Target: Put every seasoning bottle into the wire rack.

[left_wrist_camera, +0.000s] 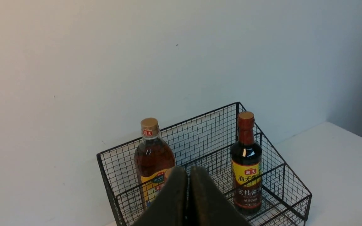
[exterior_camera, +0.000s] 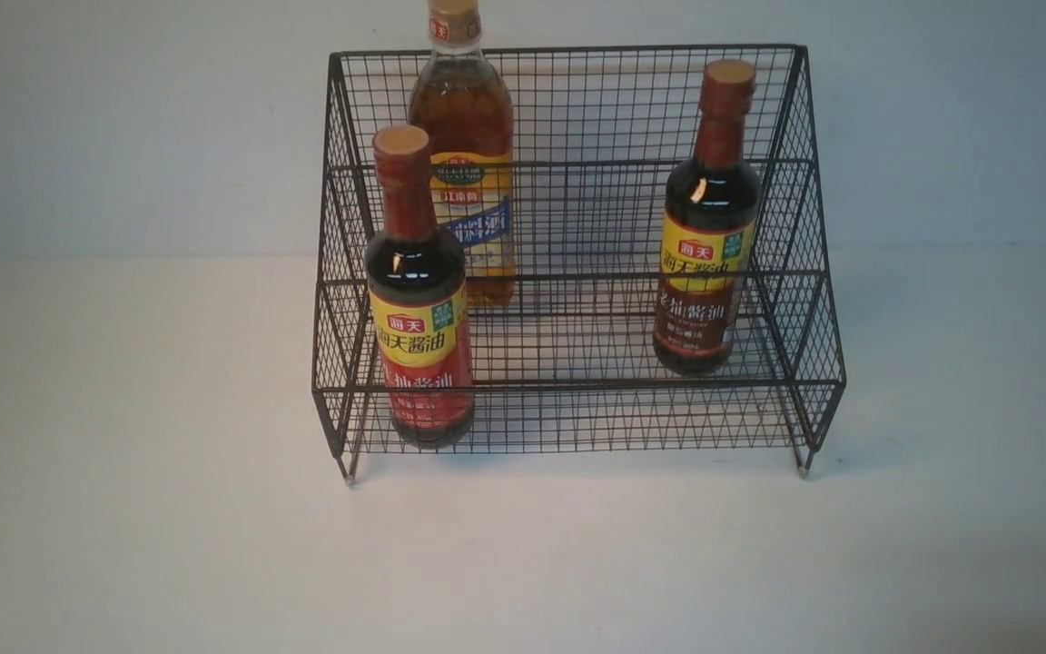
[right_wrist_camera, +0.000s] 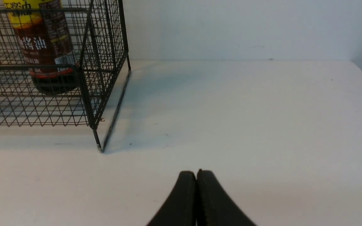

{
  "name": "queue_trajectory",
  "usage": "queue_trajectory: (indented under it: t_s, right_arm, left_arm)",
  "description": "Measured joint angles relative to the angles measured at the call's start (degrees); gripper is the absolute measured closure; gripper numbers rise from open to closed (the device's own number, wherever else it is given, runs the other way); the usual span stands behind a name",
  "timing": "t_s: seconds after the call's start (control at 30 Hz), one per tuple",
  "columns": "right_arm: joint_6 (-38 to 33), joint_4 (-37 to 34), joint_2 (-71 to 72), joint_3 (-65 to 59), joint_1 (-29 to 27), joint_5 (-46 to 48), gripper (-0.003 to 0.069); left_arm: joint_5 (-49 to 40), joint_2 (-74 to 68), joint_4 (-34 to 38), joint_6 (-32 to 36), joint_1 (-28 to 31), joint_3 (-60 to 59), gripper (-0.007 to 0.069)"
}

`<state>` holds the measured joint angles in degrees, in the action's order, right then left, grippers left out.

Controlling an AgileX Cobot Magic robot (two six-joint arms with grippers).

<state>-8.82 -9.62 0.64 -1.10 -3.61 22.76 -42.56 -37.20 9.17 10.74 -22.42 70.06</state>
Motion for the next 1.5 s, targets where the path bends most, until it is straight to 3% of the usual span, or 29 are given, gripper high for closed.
queue_trajectory:
  t_s: [0.57, 0.77, 0.97, 1.07, 1.23, 1.5]
  right_arm:
    - [0.0, 0.0, 0.0, 0.0, 0.0, 0.0, 0.0673]
    - [0.0, 0.0, 0.0, 0.0, 0.0, 0.0, 0.0673]
    - [0.0, 0.0, 0.0, 0.0, 0.0, 0.0, 0.0673]
    - [0.0, 0.0, 0.0, 0.0, 0.0, 0.0, 0.0673]
    - [0.0, -0.1, 0.0, 0.0, 0.0, 0.1, 0.0673]
    - [0.0, -0.2, 0.0, 0.0, 0.0, 0.1, 0.0673]
  left_arm:
    - [-2.2, 3.6, -3.5, 0.4, 1.0, -3.0, 0.0629]
    - [2.2, 13.3, -3.6, 0.4, 8.1, -18.3, 0.0629]
    - [14.0, 31.0, -3.7, 0.3, 19.8, -48.0, 0.0629]
    - [15.9, 36.9, -3.2, 0.2, 22.0, -59.2, 0.0629]
    - [16.1, 37.8, -3.2, -0.6, 22.1, -70.5, 0.0629]
    - [19.2, 37.8, -3.3, -2.0, 16.9, -71.3, 0.0629]
